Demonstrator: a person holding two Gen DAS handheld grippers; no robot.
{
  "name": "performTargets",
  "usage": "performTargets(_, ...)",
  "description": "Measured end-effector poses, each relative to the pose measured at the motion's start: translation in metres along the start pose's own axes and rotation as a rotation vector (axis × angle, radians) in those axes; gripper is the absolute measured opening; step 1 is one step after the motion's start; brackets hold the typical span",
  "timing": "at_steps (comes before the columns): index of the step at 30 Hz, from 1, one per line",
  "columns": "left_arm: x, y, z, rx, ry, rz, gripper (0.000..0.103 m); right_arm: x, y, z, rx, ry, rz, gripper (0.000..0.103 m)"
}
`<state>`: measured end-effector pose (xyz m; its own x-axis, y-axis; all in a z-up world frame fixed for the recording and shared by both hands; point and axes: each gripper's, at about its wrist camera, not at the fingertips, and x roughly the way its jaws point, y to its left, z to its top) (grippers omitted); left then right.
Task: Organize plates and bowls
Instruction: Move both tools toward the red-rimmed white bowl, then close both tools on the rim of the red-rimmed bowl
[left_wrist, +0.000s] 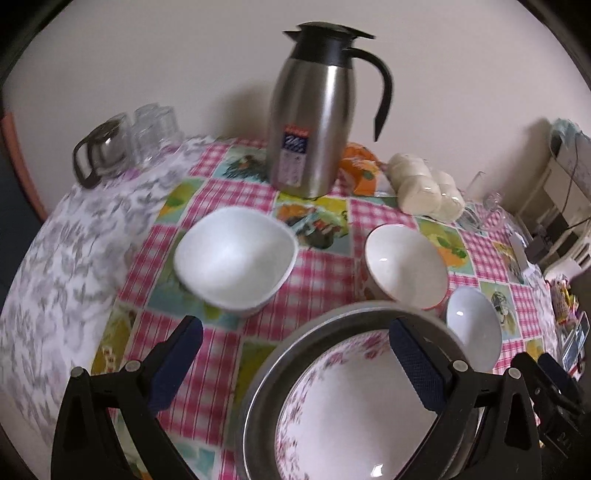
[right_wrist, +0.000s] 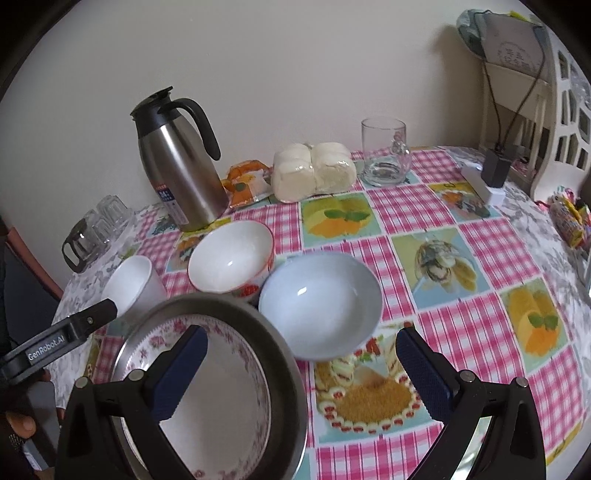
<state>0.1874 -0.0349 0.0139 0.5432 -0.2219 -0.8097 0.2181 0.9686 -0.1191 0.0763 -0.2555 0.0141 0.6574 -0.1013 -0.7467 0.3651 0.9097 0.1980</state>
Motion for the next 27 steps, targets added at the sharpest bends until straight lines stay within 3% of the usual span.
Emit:
performTargets(13, 0.016, -0.031, 0.055, 0.098, 0.014, -0.057, 0.101, 0.027, 0.013, 0.047, -0.091, 0.024, -0.031, 0.103)
performTargets(21, 0.034, -0.031, 0.073, 0.055, 0.06, -0.055, 0.101, 0.051, 0.021, 0.064, -0.094, 0.076, -0.005, 0.103)
performTargets(27, 0.059, -0.03, 0.069, 0.004, 0.133, -0.116, 0.1, 0.071, 0.03, 0.068, -0.113, 0.115, 0.035, 0.101)
